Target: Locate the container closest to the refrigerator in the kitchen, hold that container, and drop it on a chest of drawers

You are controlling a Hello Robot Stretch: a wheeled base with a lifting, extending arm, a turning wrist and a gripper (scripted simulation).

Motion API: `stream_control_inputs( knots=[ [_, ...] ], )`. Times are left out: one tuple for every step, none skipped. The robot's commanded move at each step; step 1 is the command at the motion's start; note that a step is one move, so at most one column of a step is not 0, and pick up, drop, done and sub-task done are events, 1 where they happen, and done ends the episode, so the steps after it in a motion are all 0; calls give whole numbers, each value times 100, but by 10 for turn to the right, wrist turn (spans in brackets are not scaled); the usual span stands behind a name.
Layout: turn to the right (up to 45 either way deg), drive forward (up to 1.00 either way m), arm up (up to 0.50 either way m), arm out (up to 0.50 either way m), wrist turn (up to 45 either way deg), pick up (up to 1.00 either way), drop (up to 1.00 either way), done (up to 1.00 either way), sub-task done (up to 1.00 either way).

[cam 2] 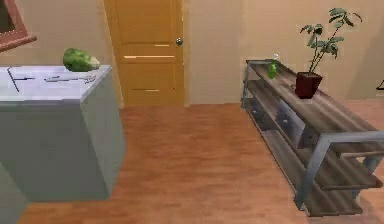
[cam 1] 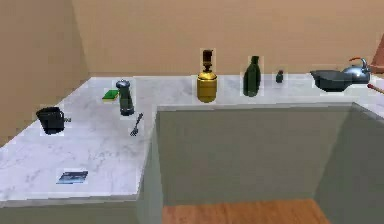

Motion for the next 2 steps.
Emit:
stream_control_inputs(
  knots=[
    [450, 0, 0, 0, 0, 0, 0, 0, 0],
    [90, 0, 0, 0, 0, 0, 0, 0, 0]
  ],
)
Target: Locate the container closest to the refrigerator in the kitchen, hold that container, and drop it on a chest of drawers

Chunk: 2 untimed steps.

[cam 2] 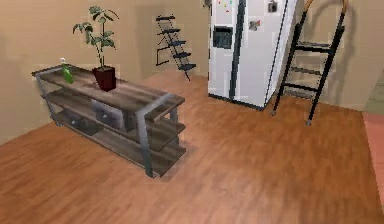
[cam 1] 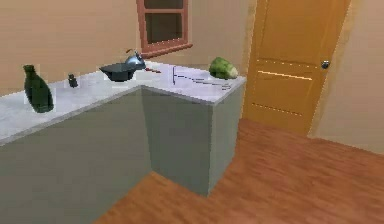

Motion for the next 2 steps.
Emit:
stream_control_inputs(
  knots=[
    [0, 5, 0, 0, 0, 0, 0, 0, 0],
    [-450, 0, 0, 0, 0, 0, 0, 0, 0]
  ],
)
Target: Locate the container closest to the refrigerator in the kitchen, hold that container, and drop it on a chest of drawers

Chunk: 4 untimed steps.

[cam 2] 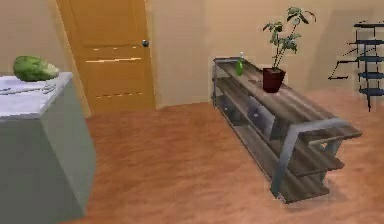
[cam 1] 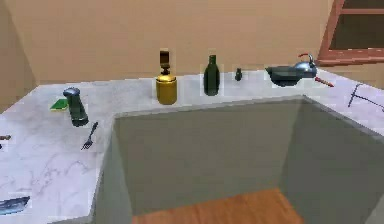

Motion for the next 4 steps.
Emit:
stream_control_inputs(
  knots=[
    [450, 0, 0, 0, 0, 0, 0, 0, 0],
    [90, 0, 0, 0, 0, 0, 0, 0, 0],
    [0, 5, 0, 0, 0, 0, 0, 0, 0],
    [-450, 0, 0, 0, 0, 0, 0, 0, 0]
  ],
)
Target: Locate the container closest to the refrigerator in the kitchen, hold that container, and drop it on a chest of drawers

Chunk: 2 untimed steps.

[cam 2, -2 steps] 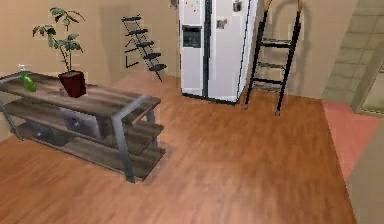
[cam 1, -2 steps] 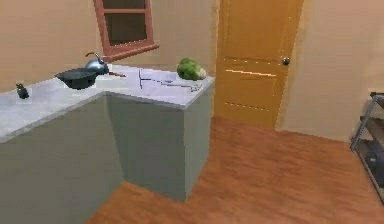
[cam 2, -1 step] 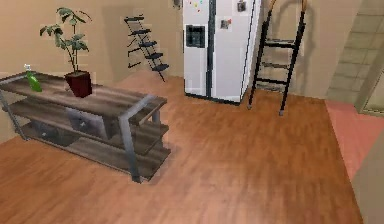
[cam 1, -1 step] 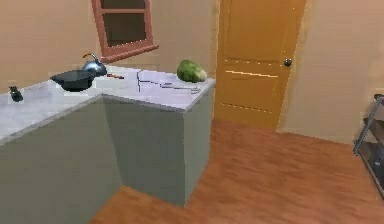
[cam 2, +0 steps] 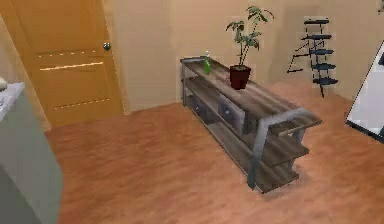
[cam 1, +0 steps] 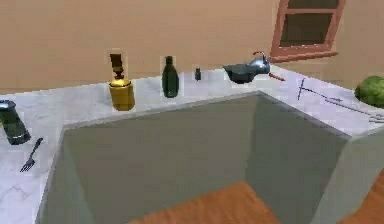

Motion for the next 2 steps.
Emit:
stream_control_inputs(
  knots=[
    [450, 0, 0, 0, 0, 0, 0, 0, 0],
    [0, 20, 0, 0, 0, 0, 0, 0, 0]
  ],
)
